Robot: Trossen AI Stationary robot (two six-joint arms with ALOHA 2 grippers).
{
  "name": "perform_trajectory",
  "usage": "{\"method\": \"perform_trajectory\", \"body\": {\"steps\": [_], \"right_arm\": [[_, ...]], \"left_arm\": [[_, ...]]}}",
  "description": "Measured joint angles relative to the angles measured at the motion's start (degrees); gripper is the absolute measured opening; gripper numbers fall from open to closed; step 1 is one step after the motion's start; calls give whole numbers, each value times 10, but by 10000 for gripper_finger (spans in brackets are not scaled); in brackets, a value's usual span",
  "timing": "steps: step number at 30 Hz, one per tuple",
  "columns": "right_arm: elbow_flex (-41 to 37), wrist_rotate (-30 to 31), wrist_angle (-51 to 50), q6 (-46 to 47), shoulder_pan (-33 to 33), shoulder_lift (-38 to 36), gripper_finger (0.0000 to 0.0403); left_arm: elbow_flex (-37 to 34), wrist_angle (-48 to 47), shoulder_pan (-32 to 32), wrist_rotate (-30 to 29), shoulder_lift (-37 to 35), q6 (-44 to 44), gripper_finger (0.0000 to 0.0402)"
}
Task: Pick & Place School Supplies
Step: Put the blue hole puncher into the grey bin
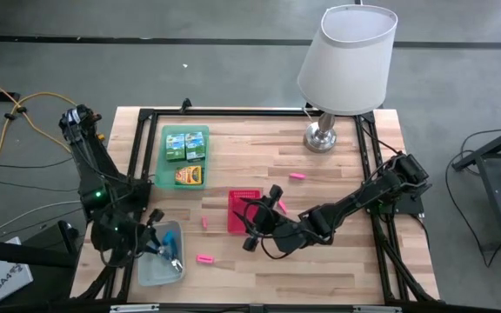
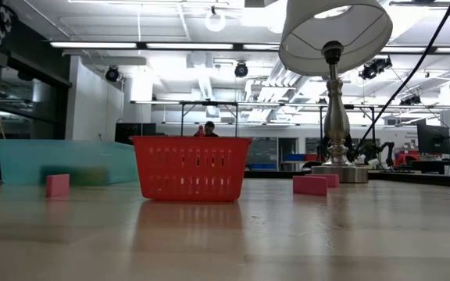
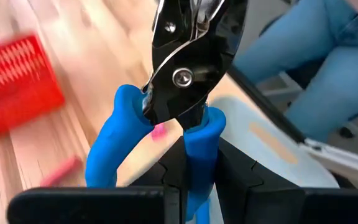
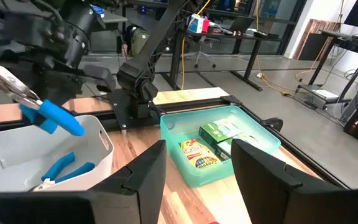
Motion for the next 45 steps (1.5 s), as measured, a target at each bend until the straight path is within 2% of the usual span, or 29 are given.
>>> {"method": "perform_trajectory", "body": {"steps": [5, 11, 20, 31, 45], "right_arm": [[0, 0, 2, 0, -1, 0, 171], [0, 1, 17, 0, -5, 0, 170], [0, 1, 31, 3, -13, 0, 166], [0, 0, 30, 17, -20, 0, 165], [0, -1, 30, 17, -21, 0, 165]], "left_arm": [[0, -37, 5, 39, 5, -58, 49], [0, -41, 34, 140, 31, -59, 47], [0, -128, 87, 211, 99, -46, 46], [1, -140, 94, 268, 175, 0, 46], [36, -115, 94, 253, 187, 2, 71]]}}
